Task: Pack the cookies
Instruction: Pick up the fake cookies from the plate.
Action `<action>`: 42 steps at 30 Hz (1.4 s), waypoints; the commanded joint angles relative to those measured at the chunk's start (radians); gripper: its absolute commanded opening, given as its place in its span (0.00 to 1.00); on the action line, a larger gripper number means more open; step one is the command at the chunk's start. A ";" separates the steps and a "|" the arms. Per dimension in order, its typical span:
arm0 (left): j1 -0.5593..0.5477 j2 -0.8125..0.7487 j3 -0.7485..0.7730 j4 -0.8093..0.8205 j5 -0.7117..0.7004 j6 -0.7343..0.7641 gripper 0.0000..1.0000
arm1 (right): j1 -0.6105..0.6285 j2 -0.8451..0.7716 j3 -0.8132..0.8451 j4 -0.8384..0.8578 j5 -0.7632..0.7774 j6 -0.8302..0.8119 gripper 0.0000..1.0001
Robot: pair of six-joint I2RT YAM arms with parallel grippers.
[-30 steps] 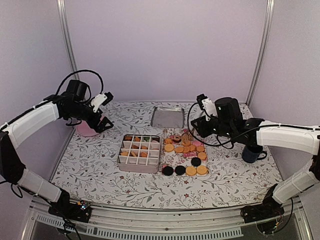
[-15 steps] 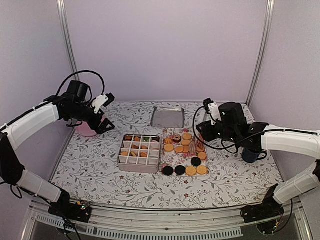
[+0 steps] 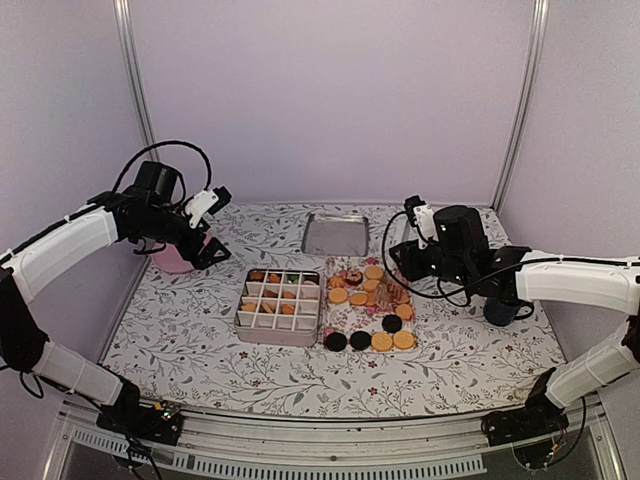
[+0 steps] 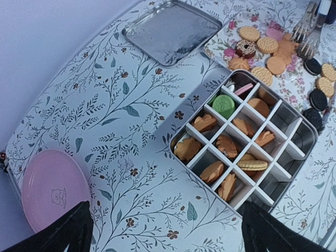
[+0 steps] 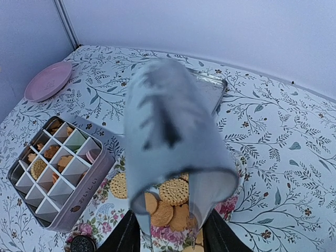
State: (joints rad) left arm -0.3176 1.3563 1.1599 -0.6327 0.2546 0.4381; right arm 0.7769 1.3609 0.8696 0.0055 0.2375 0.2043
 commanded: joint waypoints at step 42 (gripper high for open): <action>-0.043 -0.036 -0.031 0.031 -0.043 0.012 0.99 | 0.037 -0.034 -0.009 0.171 0.096 0.014 0.00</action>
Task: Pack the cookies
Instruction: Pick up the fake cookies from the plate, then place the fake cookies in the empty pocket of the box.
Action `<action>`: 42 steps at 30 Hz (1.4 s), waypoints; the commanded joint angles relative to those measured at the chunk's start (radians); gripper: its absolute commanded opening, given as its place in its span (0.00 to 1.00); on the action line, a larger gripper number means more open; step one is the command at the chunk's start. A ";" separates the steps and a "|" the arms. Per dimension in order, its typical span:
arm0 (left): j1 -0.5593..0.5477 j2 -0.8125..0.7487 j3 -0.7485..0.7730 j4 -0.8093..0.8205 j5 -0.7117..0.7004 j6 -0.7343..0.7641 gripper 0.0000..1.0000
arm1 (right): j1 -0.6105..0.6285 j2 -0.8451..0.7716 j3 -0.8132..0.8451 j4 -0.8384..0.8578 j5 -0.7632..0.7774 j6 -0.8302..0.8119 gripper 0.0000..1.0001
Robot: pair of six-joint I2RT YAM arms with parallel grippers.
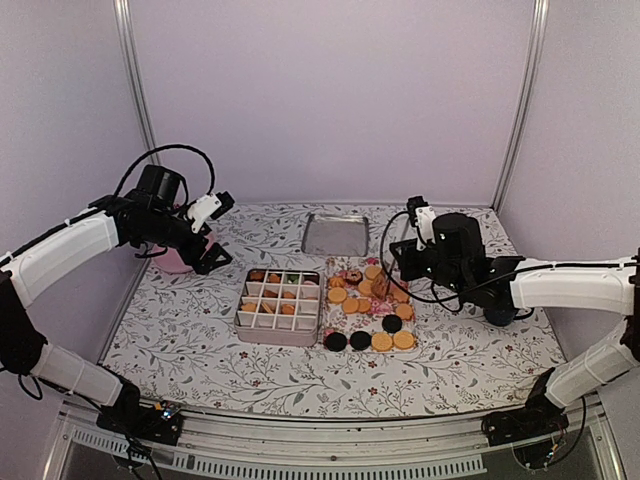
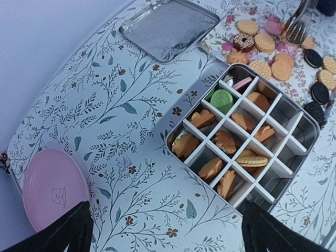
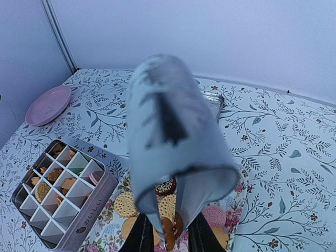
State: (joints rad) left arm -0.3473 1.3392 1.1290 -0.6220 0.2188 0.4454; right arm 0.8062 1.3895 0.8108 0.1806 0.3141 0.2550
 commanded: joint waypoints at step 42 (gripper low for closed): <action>0.138 0.040 -0.164 0.099 0.010 0.064 0.99 | 0.320 0.322 0.489 -0.125 -0.026 -0.291 0.00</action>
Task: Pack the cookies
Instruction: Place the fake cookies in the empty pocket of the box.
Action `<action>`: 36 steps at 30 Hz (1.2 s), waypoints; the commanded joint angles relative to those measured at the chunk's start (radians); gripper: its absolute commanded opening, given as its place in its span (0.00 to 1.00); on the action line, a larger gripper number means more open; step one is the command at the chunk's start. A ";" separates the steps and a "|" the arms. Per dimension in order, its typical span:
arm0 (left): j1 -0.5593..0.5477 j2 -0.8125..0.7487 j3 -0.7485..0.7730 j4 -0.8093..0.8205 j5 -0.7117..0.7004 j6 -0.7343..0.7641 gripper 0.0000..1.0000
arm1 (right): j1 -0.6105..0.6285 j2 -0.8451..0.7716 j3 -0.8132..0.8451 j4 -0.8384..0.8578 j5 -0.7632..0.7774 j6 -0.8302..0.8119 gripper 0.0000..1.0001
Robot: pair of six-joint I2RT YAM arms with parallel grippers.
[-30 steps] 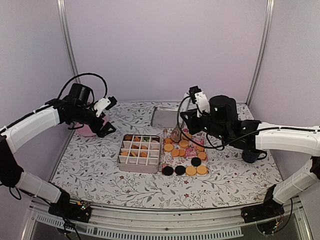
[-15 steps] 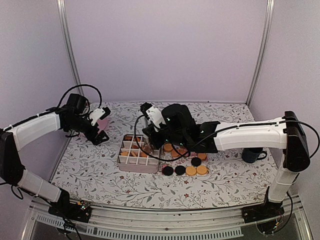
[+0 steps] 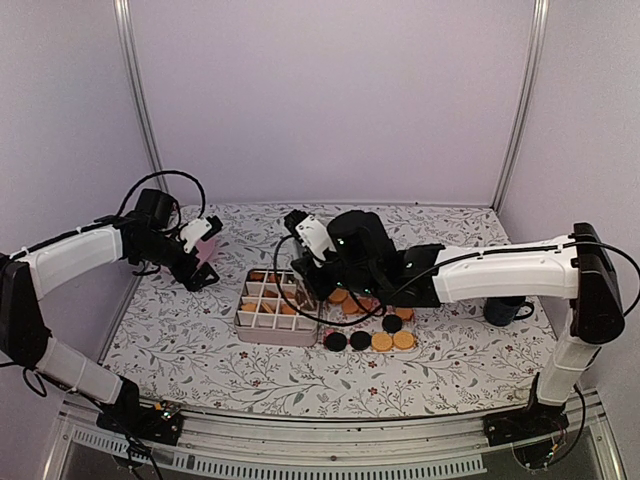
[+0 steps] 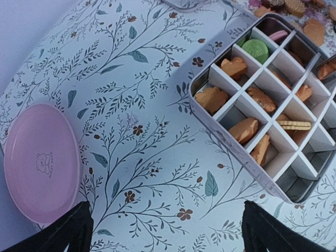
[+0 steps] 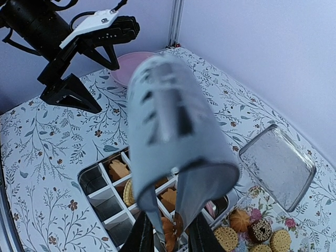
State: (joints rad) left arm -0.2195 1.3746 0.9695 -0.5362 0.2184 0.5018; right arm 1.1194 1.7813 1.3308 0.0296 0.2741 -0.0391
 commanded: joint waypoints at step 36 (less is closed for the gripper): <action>0.009 -0.011 0.016 -0.005 0.013 0.010 0.99 | -0.024 -0.223 -0.164 0.089 0.125 0.012 0.35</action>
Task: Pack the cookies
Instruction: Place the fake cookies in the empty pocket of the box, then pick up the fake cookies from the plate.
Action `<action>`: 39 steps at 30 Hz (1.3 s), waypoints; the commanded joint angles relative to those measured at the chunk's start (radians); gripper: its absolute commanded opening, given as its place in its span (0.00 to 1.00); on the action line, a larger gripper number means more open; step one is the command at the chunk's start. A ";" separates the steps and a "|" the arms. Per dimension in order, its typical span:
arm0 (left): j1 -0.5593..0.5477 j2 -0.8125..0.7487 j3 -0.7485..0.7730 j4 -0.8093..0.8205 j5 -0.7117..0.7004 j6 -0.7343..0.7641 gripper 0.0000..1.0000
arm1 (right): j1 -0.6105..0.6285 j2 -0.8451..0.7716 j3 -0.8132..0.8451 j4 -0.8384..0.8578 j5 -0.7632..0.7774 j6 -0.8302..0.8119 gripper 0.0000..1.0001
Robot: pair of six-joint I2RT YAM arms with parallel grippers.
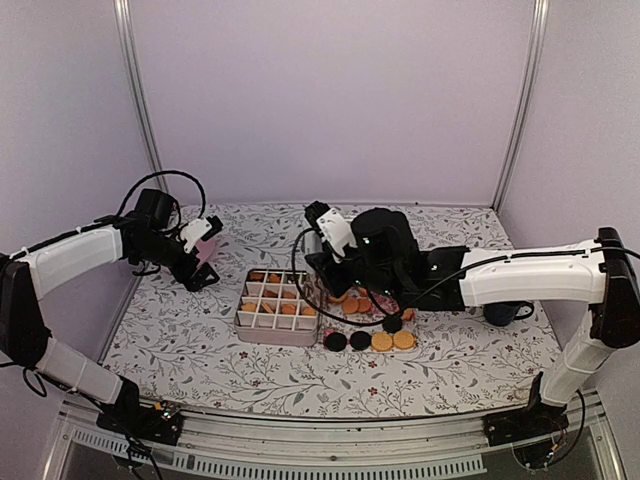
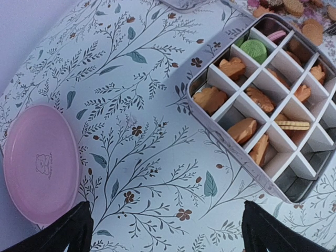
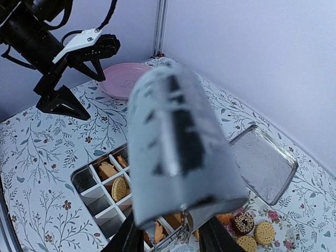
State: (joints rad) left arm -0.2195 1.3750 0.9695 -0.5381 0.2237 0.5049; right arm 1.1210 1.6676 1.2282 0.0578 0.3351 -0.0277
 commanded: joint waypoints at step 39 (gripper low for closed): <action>0.004 -0.011 0.054 -0.033 0.021 0.002 0.99 | -0.280 -0.196 -0.451 0.237 -0.018 0.330 0.36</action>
State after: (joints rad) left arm -0.2195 1.3750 0.9989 -0.5621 0.2283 0.5045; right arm 0.8494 1.4620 0.7872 0.2409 0.3290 0.2783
